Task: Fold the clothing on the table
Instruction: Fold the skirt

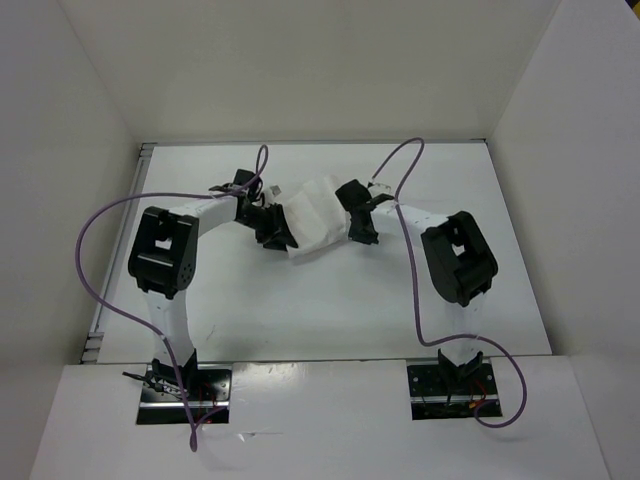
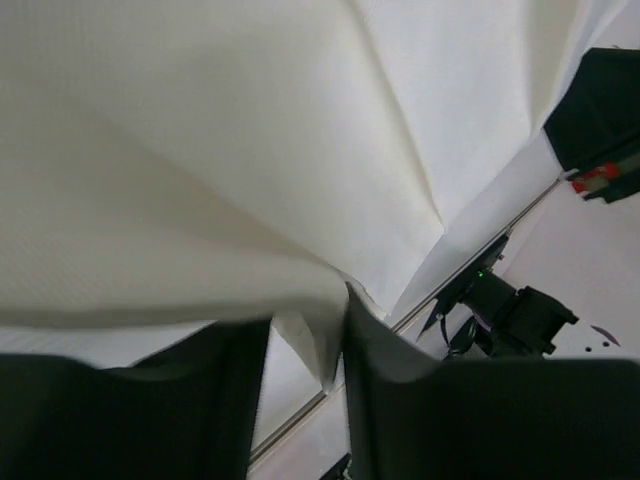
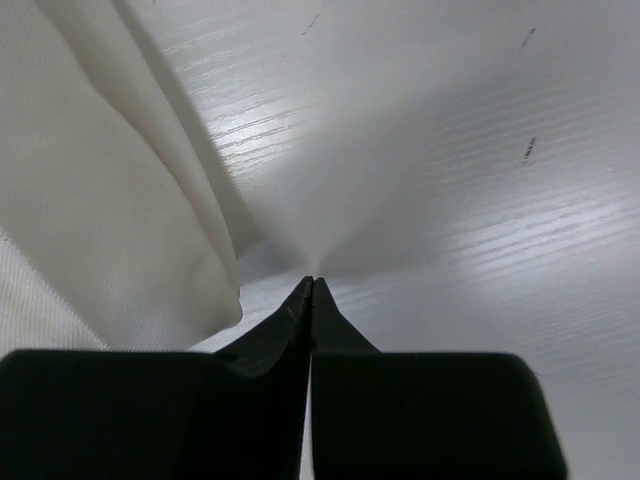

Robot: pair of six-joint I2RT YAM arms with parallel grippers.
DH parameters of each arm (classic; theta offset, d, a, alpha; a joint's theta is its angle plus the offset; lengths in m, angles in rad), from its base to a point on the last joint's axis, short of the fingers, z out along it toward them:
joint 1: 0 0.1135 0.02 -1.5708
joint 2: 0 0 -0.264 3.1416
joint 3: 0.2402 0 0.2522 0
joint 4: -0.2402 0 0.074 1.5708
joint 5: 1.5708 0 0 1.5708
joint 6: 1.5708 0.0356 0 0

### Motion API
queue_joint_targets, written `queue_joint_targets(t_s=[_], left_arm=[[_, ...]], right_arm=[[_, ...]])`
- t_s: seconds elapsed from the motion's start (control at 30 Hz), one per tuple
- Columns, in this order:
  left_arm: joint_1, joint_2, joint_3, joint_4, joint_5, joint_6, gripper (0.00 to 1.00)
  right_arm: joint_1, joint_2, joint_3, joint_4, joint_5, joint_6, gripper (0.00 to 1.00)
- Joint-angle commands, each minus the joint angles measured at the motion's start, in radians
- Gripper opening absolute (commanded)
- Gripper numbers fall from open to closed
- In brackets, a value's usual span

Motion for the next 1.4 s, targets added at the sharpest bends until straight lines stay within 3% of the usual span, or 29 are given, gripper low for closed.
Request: queue_joint_targets(t_s=[0.0,0.1,0.13,0.23,0.37,0.57,0.8,1.07,1.27,1.37], left_arm=[[-0.003,-0.079,-0.028,0.023,0.025,0.037,0.44],[-0.003,-0.129,-0.037,0.012,0.011,0.056,0.51],[-0.003,-0.143,-0.037,0.002,0.011,0.056,0.55],[-0.003,-0.203,-0.037,-0.011,-0.009,0.066,0.58],[0.017,-0.225,-0.046,-0.011,-0.021,0.076,0.59],[0.051,-0.193,-0.100,0.012,-0.030,0.076,0.60],[0.060,-0.090,-0.100,0.032,-0.030,0.086,0.60],[0.060,-0.012,-0.143,0.000,-0.049,0.105,0.57],[0.060,0.143,-0.101,-0.063,-0.066,0.155,0.55],[0.060,0.142,-0.127,-0.048,-0.032,0.155,0.54]], right_arm=[[-0.001,-0.119,0.034,-0.069,-0.007,-0.021,0.04],[0.011,-0.243,0.034,-0.100,-0.047,-0.071,0.18],[0.011,-0.275,0.034,-0.100,-0.100,-0.084,0.29],[0.011,-0.332,0.069,-0.074,-0.189,-0.128,0.44],[0.011,-0.265,0.154,-0.064,-0.246,-0.182,0.50],[0.011,-0.077,0.258,0.049,-0.335,-0.266,0.42],[-0.013,0.183,0.416,0.039,-0.398,-0.306,0.33],[-0.099,0.224,0.326,0.068,-0.453,-0.273,0.33],[-0.110,0.246,0.306,0.089,-0.551,-0.273,0.35],[-0.110,0.177,0.257,0.120,-0.564,-0.282,0.36]])
